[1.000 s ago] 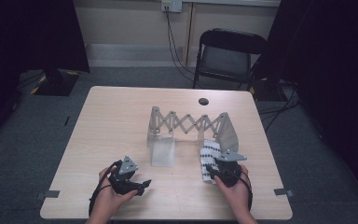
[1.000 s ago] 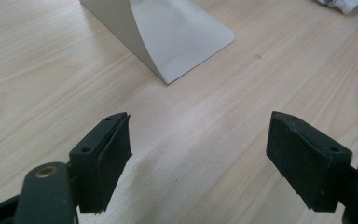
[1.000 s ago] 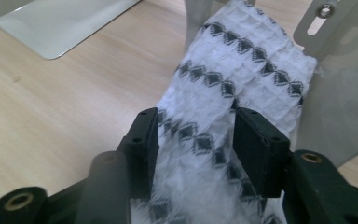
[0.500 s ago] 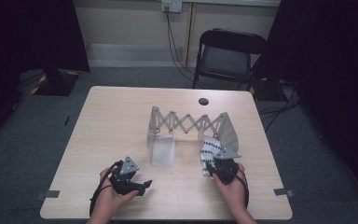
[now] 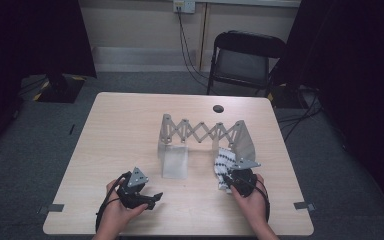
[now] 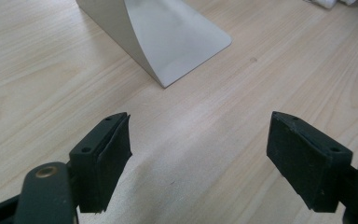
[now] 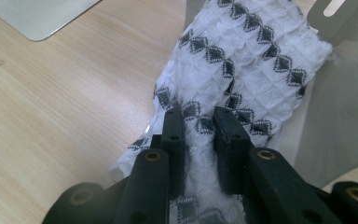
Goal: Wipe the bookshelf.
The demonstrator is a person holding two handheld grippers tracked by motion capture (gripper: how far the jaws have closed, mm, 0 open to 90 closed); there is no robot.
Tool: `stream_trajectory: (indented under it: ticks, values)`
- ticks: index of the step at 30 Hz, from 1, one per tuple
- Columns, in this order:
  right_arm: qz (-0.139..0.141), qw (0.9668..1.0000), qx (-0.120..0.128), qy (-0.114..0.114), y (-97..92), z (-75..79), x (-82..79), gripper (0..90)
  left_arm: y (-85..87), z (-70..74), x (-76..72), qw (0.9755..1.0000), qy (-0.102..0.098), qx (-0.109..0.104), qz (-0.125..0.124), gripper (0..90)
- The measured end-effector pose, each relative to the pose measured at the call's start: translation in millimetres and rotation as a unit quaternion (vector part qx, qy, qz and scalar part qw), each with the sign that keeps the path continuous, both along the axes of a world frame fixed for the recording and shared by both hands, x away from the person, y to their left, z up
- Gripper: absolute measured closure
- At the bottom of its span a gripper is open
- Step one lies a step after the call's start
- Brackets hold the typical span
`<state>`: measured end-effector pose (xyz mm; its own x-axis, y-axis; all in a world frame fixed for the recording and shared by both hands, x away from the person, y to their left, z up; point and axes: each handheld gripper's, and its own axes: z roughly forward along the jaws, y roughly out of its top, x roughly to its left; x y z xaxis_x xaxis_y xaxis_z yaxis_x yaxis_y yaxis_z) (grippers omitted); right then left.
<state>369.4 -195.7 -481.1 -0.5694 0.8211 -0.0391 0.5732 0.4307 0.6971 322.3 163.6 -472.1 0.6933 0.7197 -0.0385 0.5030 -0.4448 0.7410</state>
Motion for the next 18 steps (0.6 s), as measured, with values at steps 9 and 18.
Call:
stream_trajectory:
  ticks: [9,18]
  values:
    - [0.019,0.9993,0.021,-0.024,4.8,23.0,-7.3,78.0,-0.6,0.0,0.2,1.0000,0.000,0.003,-0.002,21.7]
    - [0.028,0.9977,0.032,-0.054,6.8,55.8,-8.7,78.1,-1.1,0.3,-0.4,1.0000,0.001,-0.003,-0.001,21.7]
